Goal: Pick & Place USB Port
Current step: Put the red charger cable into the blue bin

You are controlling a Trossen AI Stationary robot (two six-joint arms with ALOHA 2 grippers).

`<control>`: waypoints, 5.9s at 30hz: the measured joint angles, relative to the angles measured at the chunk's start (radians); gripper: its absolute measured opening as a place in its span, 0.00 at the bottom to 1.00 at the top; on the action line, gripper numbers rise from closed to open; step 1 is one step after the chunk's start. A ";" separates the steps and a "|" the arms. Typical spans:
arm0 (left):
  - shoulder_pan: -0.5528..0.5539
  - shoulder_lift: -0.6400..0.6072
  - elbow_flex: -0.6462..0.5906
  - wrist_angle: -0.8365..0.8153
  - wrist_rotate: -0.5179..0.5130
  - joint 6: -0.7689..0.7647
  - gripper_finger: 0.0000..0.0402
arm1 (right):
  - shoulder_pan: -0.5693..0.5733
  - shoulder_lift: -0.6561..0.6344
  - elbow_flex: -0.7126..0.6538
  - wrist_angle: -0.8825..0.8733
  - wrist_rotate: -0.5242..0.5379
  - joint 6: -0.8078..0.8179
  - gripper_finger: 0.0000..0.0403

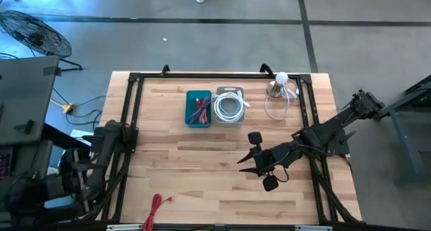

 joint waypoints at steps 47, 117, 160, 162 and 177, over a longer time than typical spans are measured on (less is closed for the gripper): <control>-0.502 0.465 -0.272 0.000 -0.354 0.705 0.29 | -0.018 0.000 0.000 0.066 0.159 0.052 0.27; -0.993 0.448 -0.817 -0.001 -0.300 0.792 0.29 | -0.054 0.246 0.000 0.470 0.247 0.175 0.27; -1.587 0.479 -0.907 0.603 -1.011 -0.101 0.29 | 0.018 0.380 0.000 0.690 0.381 0.224 0.27; -1.587 0.503 -0.936 0.602 -0.987 -0.147 0.29 | 0.030 0.380 0.000 0.685 0.381 0.219 0.27; -1.980 0.696 -0.948 0.773 -1.200 -0.473 0.29 | 0.103 0.380 0.000 0.622 0.332 0.215 0.27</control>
